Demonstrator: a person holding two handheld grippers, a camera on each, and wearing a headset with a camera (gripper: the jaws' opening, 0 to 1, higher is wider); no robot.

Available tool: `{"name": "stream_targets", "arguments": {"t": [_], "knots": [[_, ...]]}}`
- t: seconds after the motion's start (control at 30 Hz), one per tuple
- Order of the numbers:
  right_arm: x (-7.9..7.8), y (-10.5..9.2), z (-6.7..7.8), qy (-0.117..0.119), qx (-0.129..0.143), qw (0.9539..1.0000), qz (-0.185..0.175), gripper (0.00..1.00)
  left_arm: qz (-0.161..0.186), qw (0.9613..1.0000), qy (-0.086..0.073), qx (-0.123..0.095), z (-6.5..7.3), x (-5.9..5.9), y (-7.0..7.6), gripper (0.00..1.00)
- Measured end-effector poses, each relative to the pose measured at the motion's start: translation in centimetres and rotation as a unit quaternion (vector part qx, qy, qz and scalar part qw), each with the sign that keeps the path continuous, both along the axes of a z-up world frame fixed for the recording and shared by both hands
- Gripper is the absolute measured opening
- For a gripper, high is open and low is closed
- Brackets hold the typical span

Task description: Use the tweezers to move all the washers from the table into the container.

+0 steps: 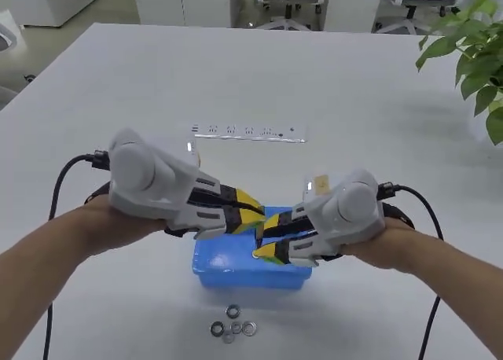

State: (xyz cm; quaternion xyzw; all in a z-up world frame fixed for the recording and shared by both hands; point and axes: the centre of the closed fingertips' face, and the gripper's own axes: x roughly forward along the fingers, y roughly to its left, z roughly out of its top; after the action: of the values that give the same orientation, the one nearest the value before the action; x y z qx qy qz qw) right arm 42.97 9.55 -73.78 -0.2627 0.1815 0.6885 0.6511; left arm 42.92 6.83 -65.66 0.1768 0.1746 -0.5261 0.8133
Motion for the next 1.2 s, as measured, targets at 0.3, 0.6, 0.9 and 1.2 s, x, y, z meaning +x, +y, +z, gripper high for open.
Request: {"name": "stream_targets", "arguments": {"t": [0.3,0.6,0.9,1.2], "knots": [[-0.5,-0.4,1.3,-0.006,0.008,0.9999,-0.01,0.22,-0.004,1.0,-0.004,-0.002,1.3,-1.3,-0.2,0.05],[-1.5,-1.3,2.7,-0.008,0.014,0.9997,-0.016,0.26,-0.007,0.9999,-0.009,-0.002,1.9,-2.2,0.0,0.05],[-2.6,-2.6,3.4,-0.004,0.018,0.9997,-0.018,0.32,-0.011,0.9999,-0.01,0.0,2.1,-3.3,0.0,0.05],[-3.8,-4.1,3.4,0.001,0.016,0.9997,-0.021,0.4,-0.014,0.9999,-0.004,-0.006,1.7,-4.8,-0.4,0.05]]}}
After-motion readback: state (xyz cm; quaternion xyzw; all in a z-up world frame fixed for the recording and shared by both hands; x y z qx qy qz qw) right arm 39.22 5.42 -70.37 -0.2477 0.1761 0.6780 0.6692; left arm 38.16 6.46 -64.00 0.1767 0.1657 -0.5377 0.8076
